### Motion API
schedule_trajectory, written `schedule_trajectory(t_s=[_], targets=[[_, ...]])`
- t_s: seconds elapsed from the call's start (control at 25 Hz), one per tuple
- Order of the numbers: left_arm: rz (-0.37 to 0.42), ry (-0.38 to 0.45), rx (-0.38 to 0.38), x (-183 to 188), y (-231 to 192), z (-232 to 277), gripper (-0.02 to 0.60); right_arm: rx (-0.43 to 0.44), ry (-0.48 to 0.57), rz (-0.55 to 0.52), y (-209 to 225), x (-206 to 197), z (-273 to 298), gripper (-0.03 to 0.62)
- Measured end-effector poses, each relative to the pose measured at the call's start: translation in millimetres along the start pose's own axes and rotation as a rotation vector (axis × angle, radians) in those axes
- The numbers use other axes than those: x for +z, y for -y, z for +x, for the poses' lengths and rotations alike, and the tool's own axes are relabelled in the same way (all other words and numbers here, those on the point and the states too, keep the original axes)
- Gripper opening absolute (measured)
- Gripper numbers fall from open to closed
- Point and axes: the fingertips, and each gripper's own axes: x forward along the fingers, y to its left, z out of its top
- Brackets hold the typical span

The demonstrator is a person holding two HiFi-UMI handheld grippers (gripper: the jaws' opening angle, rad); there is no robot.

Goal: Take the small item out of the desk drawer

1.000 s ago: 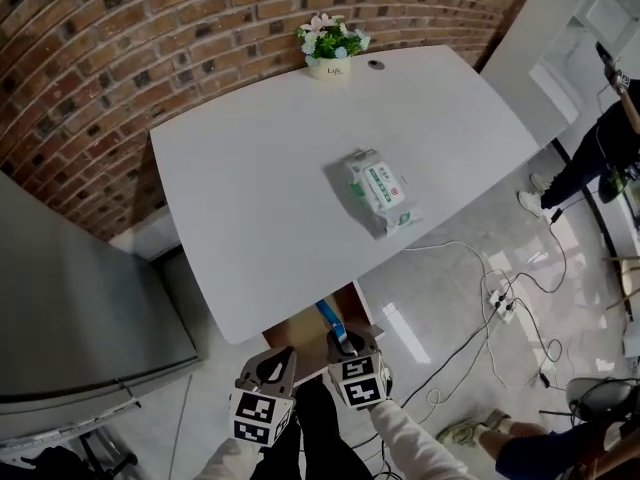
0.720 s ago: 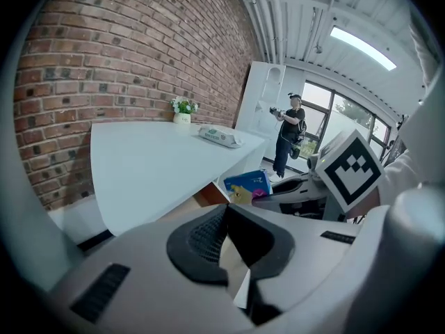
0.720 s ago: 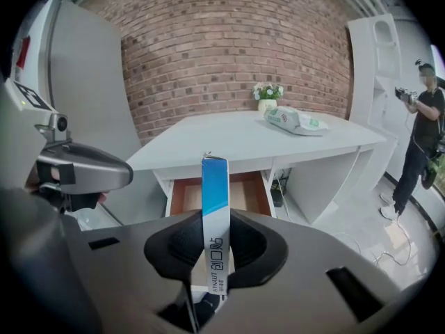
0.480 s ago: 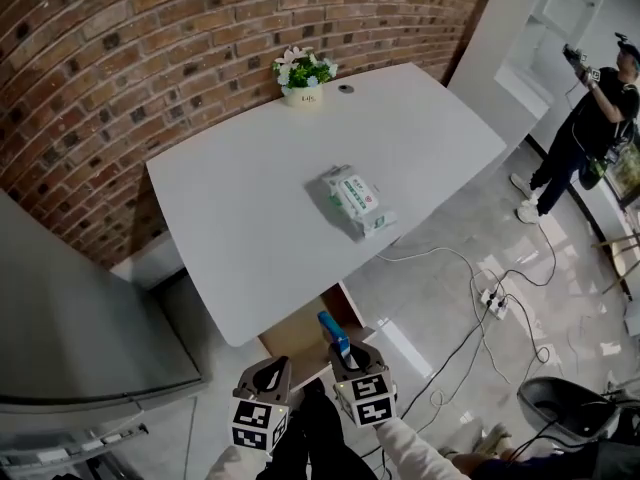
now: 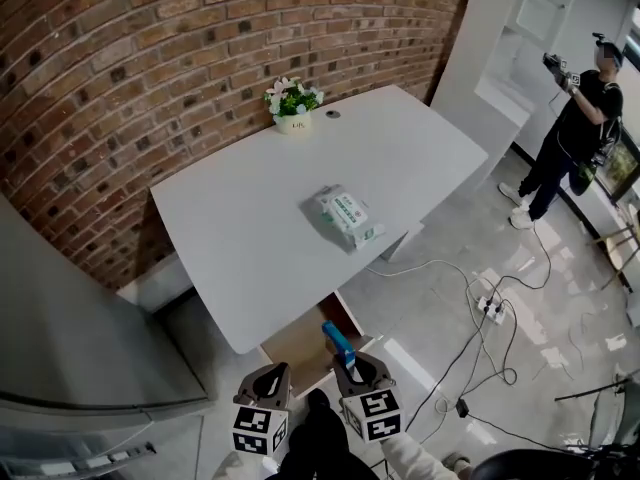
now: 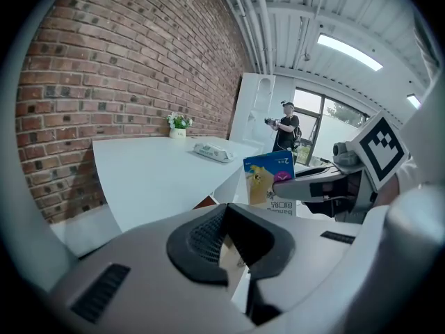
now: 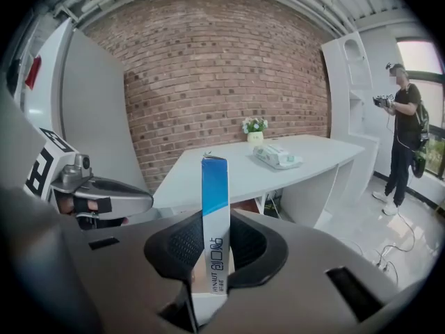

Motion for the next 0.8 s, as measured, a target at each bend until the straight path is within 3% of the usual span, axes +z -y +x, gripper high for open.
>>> schedule_trajectory(t_s=[0.8], targets=[[0.05,0.085,0.008,28.4,-0.6,-44.4,0.017,-0.04,0.152,0.034,-26.4,26.5,-73.7,0.098]])
